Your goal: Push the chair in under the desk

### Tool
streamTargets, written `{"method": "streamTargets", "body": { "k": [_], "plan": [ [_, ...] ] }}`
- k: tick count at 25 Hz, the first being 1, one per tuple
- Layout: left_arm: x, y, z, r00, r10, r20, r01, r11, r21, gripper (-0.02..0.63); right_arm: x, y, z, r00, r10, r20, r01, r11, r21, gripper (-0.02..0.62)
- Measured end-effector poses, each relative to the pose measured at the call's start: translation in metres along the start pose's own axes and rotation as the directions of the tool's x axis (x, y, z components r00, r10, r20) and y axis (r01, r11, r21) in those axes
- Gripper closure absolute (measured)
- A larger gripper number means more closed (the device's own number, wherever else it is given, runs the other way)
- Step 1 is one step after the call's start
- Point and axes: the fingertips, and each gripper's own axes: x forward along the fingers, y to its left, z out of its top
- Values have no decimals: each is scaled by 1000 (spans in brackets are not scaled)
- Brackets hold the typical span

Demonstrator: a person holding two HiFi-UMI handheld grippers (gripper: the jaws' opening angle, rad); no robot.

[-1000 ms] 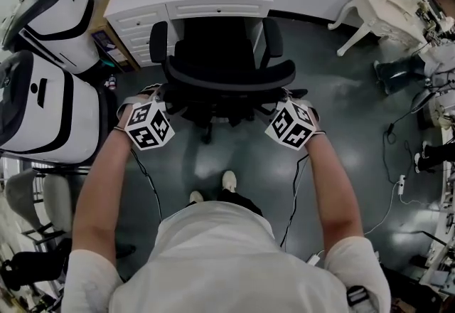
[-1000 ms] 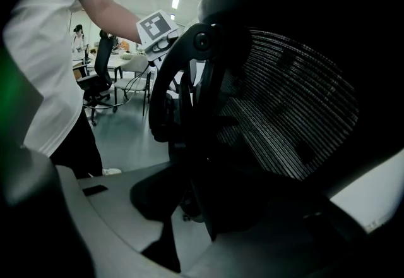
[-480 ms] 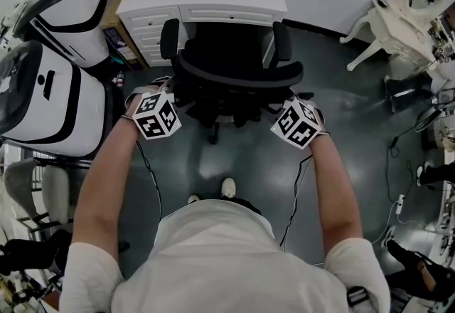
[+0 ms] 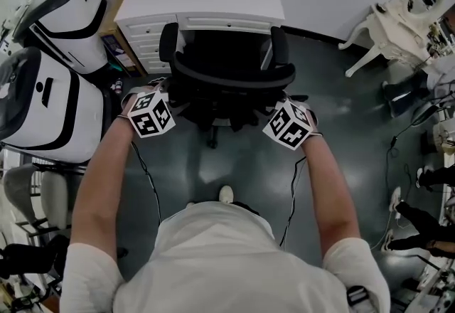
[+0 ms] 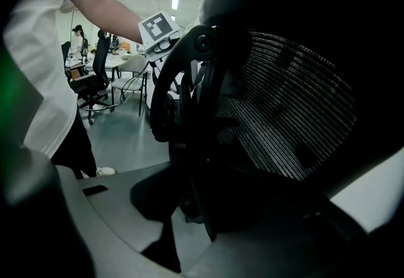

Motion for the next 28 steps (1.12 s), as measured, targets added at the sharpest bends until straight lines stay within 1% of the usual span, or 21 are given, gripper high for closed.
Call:
{"method": "streamTargets", "body": {
  "k": [12, 22, 28],
  "plan": [
    [19, 29, 4, 1000, 3, -10, -3, 1000, -16, 462, 11, -33, -8, 1000, 5, 3, -5, 1000, -2, 463],
    [29, 45, 2, 1000, -1, -17, 0, 1000, -26, 460, 19, -49, -9, 1000, -7, 9, 7, 1000, -12, 463],
    [29, 55, -5, 1000, -17, -23, 16, 999, -34, 456, 24, -54, -2, 1000, -18, 12, 18, 1000, -17, 463]
  ]
}}
